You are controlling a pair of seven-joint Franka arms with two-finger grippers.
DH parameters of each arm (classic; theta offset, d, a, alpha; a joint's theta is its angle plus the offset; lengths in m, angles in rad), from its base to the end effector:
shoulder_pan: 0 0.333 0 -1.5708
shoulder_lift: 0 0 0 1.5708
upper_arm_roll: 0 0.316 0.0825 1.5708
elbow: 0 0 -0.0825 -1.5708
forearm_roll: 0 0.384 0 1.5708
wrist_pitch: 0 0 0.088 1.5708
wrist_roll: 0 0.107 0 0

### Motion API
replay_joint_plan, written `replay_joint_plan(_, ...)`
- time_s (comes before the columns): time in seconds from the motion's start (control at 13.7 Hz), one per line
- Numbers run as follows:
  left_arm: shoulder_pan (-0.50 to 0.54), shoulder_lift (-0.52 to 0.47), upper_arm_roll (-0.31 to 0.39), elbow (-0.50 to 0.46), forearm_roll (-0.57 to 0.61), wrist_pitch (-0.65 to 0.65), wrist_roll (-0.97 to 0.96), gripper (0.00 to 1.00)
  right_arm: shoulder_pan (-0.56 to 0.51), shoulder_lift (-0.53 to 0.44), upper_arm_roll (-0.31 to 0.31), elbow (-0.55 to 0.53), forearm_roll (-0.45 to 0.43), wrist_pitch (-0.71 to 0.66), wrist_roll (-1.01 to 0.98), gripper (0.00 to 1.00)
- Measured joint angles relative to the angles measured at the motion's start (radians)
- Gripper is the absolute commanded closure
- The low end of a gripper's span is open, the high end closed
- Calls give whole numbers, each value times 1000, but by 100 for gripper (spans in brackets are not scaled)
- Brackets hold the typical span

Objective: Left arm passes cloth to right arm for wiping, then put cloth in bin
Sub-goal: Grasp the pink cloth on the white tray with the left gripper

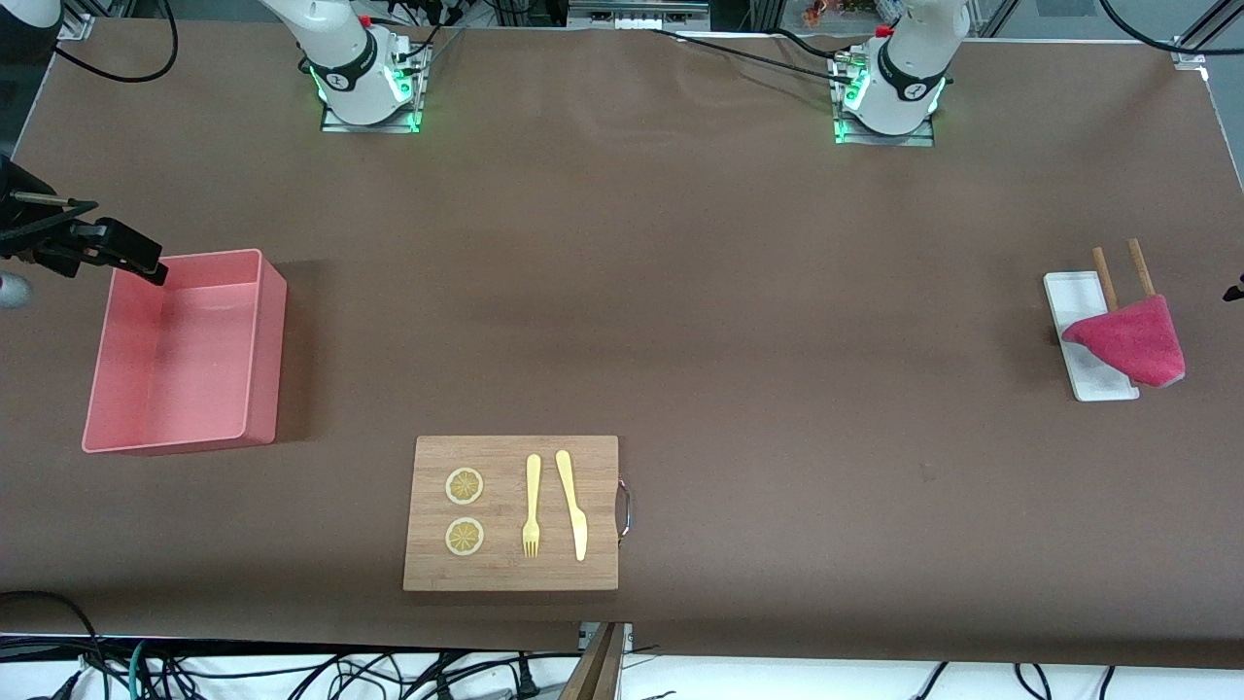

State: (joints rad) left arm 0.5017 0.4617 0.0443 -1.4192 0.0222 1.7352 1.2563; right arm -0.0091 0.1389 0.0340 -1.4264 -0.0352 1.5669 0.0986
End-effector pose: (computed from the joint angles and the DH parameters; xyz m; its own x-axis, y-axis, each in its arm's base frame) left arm 0.5801 0.3491 0.4222 0.7465 -0.6601 -0.0837 -0.6493 -0.7502 0.1251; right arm 0.5971 0.0096 0.6124 0.9972 -0.0741 0.0047 -0.0742 -0.9968 0.0302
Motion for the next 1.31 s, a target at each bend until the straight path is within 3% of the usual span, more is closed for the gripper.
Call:
replay_joint_plan(0.58,206,171,-1,-2,-273,32,579,0,-1,0,0,0,0,0,0,0)
replay_joint_plan(0.95,286,244,-4,-53,-349,31,755,1,-1,0,0,0,0,1,0,0)
replay_joint_plan(1.09,289,246,-7,-78,-354,31,781,24,-1,0,0,0,0,2,0,0)
replay_joint_plan(1.16,288,246,-11,-85,-355,31,786,41,-1,0,0,0,0,2,0,0)
replay_joint_plan(1.24,288,246,-15,-90,-355,31,791,51,-1,0,0,0,0,2,0,0)
replay_joint_plan(1.31,288,246,-18,-93,-355,31,793,54,-1,0,0,0,0,2,0,0)
